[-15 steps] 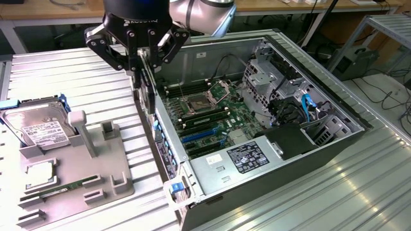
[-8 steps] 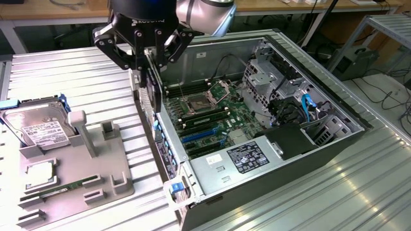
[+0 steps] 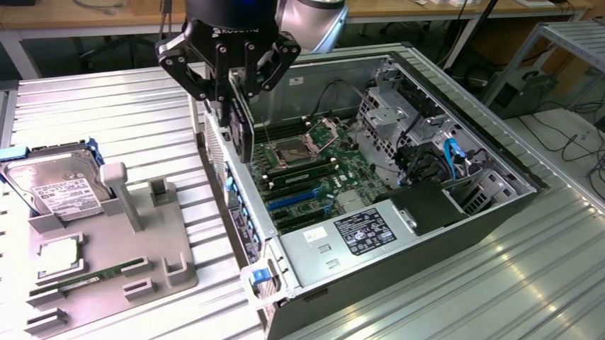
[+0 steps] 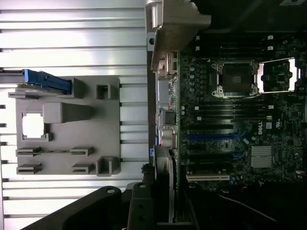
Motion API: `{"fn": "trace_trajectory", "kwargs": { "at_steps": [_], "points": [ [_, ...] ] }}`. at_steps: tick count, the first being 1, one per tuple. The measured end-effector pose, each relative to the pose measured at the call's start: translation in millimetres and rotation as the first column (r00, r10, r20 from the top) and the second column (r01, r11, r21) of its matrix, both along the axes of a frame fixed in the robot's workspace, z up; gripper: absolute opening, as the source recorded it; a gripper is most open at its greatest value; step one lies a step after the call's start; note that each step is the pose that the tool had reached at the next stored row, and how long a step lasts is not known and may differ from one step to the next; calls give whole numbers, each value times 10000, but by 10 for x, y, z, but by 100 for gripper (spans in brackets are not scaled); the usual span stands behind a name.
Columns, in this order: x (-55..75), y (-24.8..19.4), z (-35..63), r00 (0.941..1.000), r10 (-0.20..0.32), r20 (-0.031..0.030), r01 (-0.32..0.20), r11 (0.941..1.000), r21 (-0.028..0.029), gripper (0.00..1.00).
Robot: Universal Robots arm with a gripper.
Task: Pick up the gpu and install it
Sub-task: 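Pick up the gpu and move the gpu toward the slot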
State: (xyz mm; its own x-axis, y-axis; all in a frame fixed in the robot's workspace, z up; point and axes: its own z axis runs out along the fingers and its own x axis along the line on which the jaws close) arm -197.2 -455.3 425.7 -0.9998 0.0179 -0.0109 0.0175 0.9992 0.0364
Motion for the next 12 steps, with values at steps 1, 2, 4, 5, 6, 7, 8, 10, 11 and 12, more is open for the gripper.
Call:
{"fn": "trace_trajectory", "kwargs": {
  "at_steps": [1,2,4,5,6,7,8,10,11,12],
  "points": [
    [15,0,-1,10000,0,0,0,10000,0,27],
    [34,0,-1,10000,0,-1,0,10000,-1,27],
    [66,0,-3,10000,-1,-1,1,10000,0,27],
    [78,0,-3,10000,-1,0,1,10000,0,27],
    [95,0,-4,10000,0,0,0,10000,0,27],
    [109,0,-5,10000,0,0,0,10000,0,27],
    [130,0,-6,10000,0,0,0,10000,0,27],
    [155,0,-7,10000,0,0,0,10000,0,27],
    [166,0,-7,10000,0,0,0,10000,-1,27],
    [178,0,-8,10000,0,0,0,10000,0,27]
  ]
}}
